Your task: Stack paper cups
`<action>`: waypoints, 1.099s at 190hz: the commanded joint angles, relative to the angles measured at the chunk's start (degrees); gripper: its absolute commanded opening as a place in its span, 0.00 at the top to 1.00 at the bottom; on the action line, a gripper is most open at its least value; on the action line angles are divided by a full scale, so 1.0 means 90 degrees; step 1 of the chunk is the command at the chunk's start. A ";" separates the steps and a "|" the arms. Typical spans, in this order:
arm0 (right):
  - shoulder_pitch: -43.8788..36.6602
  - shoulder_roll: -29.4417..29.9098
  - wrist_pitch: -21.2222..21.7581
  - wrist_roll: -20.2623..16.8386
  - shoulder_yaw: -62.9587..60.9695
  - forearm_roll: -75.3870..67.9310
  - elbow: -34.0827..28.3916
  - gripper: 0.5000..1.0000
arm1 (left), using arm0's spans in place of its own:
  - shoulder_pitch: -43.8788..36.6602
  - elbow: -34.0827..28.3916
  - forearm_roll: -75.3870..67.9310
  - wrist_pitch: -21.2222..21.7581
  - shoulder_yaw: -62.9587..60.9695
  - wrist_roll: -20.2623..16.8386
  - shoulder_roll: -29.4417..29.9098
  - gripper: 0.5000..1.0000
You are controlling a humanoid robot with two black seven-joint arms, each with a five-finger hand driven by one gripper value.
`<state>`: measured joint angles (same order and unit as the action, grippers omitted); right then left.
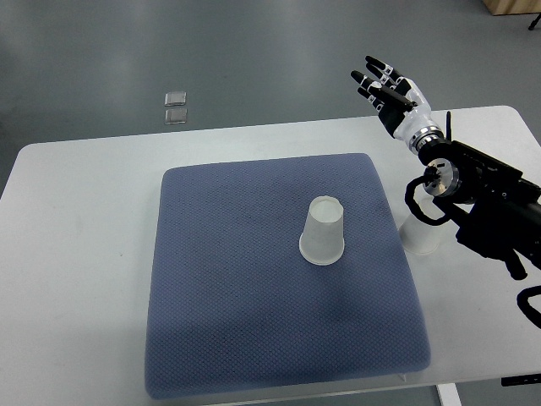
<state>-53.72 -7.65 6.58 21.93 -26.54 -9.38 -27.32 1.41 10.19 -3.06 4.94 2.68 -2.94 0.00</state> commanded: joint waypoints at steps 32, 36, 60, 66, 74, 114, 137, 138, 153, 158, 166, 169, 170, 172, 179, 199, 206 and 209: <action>-0.0046 -0.0029 -0.0067 -0.0015 0.0019 -0.0003 -0.0041 0.17 | -0.0010 0.0000 0.0008 -0.0002 -0.0004 -0.0005 0.0000 0.00; -0.0046 -0.0039 -0.0067 -0.0015 0.0029 -0.0003 -0.0051 0.17 | -0.0010 0.0000 0.0008 -0.0002 -0.0004 0.0005 0.0000 0.00; -0.0193 -0.0137 -0.0067 -0.0054 0.0116 -0.0003 -0.0080 0.17 | -0.0010 0.0000 0.0008 0.0007 -0.0004 0.0005 0.0000 0.00; -0.0261 -0.0166 -0.0067 -0.0054 0.0136 0.0007 -0.0090 0.17 | -0.0010 0.0000 -0.0002 -0.0002 -0.0004 -0.0005 0.0000 0.00; -0.0290 -0.0244 -0.0067 -0.0054 0.0136 0.0027 -0.0090 0.17 | -0.0010 0.0000 -0.0002 -0.0002 -0.0004 0.0005 0.0000 0.00; -0.0408 -0.0859 -0.0077 -0.0084 0.0292 0.1062 -0.0598 0.17 | -0.0010 0.0000 -0.0002 0.0007 -0.0004 -0.0005 0.0000 0.00; -0.0476 -0.1435 -0.0067 -0.0084 0.0693 0.2312 -0.1213 0.17 | -0.0010 0.0000 -0.0002 -0.0002 -0.0004 0.0005 0.0000 0.00; -0.0486 -0.1503 -0.0067 -0.0084 0.0731 0.2399 -0.1271 0.17 | -0.0010 0.0000 0.0008 -0.0002 0.0005 0.0005 0.0000 0.00; -0.0583 -0.1914 0.0030 -0.0084 0.1034 0.3103 -0.1643 0.17 | -0.0010 0.0000 0.0008 -0.0002 -0.0004 -0.0005 0.0000 0.00; -0.0632 -0.2041 0.0040 -0.0084 0.1132 0.3288 -0.1760 0.17 | -0.0010 0.0000 -0.0002 -0.0002 -0.0004 -0.0005 0.0000 0.00; -0.0769 -0.2295 0.0060 -0.0084 0.1318 0.3601 -0.1984 0.17 | -0.0010 0.0000 -0.0002 -0.0002 0.0005 -0.0005 0.0000 0.00; -0.0837 -0.2421 0.0060 -0.0084 0.1434 0.3737 -0.2091 0.17 | -0.0010 0.0000 0.0008 -0.0002 0.0005 0.0005 0.0000 0.00; -0.0837 -0.2422 0.0060 -0.0084 0.1435 0.3738 -0.2092 0.17 | -0.0010 0.0000 0.0008 -0.0002 0.0005 0.0005 0.0000 0.00; -0.0867 -0.2480 0.0060 -0.0084 0.1484 0.3806 -0.2141 0.17 | -0.0010 0.0000 0.0008 -0.0002 0.0005 0.0005 0.0000 0.00; -0.0983 -0.2685 0.0099 -0.0093 0.1756 0.4040 -0.2355 0.17 | -0.0010 0.0000 0.0008 -0.0002 -0.0004 0.0005 0.0000 0.00; -0.1286 -0.3115 0.0333 -0.0084 0.2343 0.4597 -0.2883 0.17 | -0.0010 0.0000 -0.0002 0.0007 0.0005 0.0005 0.0000 0.00; -0.1364 -0.3320 0.0411 -0.0084 0.2567 0.4928 -0.3087 0.17 | -0.0010 0.0000 -0.0002 -0.0002 0.0005 0.0005 0.0000 0.00; -0.1384 -0.3369 0.0431 -0.0084 0.2626 0.5026 -0.3146 0.17 | -0.0010 0.0000 0.0008 -0.0002 -0.0004 0.0005 0.0000 0.00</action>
<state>-64.14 -33.97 8.71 21.12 -7.73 29.75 -51.19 1.32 10.19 -3.03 4.93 2.68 -2.96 0.00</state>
